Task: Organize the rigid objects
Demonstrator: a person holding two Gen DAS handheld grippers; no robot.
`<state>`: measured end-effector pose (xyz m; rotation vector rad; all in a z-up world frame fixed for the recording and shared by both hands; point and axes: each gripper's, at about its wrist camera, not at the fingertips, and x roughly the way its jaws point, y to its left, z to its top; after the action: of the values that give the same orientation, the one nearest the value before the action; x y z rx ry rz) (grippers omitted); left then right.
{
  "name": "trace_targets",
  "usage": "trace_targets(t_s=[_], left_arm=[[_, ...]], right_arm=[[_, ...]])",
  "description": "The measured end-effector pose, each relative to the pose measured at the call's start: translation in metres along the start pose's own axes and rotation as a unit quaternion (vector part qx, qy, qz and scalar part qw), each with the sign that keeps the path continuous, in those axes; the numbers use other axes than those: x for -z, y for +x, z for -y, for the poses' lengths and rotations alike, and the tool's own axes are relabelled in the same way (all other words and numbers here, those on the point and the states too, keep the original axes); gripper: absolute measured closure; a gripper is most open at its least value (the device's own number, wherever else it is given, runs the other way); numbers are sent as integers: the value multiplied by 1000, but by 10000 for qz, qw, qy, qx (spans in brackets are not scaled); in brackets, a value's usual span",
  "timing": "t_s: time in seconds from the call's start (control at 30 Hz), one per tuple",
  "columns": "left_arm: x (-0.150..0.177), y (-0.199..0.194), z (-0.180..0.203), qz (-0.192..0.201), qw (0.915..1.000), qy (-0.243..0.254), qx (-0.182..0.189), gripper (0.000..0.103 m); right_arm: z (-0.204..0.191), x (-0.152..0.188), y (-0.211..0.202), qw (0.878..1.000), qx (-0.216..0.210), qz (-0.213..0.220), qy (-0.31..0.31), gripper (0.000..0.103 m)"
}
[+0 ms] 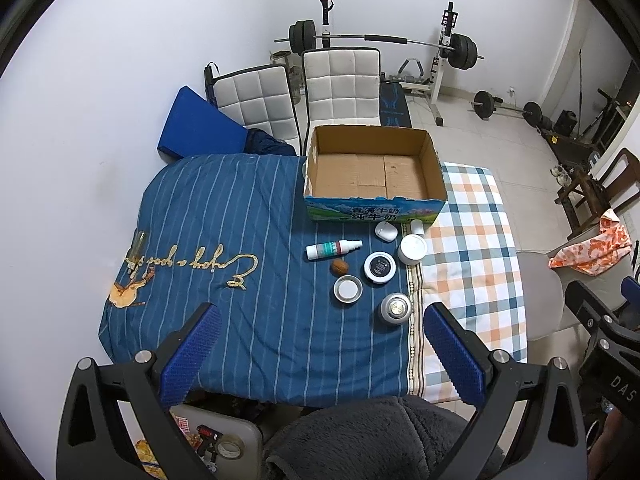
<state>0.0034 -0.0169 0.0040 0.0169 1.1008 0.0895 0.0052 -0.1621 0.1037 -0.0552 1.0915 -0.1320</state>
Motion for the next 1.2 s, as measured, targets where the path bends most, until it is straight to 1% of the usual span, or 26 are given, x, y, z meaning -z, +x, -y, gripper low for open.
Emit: trace_targets(t_s=[0.27, 0.6, 0.77, 0.83, 0.9, 0.97, 1.0, 1.1, 1.2], left_arm=[[-1, 1, 0, -13, 10000, 2, -8, 0], [-3, 11, 1, -122, 9999, 1, 43, 0], [-7, 21, 2, -214, 9997, -1, 88, 0], [-11, 32, 1, -233, 9997, -28, 47, 0], [-16, 51, -1, -301, 9995, -97, 74, 0], [-18, 78, -4, -497, 9986, -173, 42, 0], [-20, 89, -4, -556, 9983, -172, 40, 0], [-21, 141, -1, -915, 9957, -35, -149, 0], [-18, 194, 0, -1293, 9911, 93, -308, 0]], right_arm=[[-2, -2, 1, 10000, 26, 5, -13, 0], [-2, -3, 3, 10000, 41, -25, -24, 0], [-2, -3, 5, 10000, 23, -73, -22, 0], [-2, -1, 12, 9999, -41, -137, 1, 0], [-1, 1, 27, 9996, -86, -248, 39, 0], [-4, -2, 53, 9989, -182, -434, 44, 0], [-7, -3, 71, 9982, -146, -589, -8, 0], [-21, -3, 127, 9940, -151, -1068, -168, 0], [-37, 8, 199, 9855, -183, -1656, -324, 0]])
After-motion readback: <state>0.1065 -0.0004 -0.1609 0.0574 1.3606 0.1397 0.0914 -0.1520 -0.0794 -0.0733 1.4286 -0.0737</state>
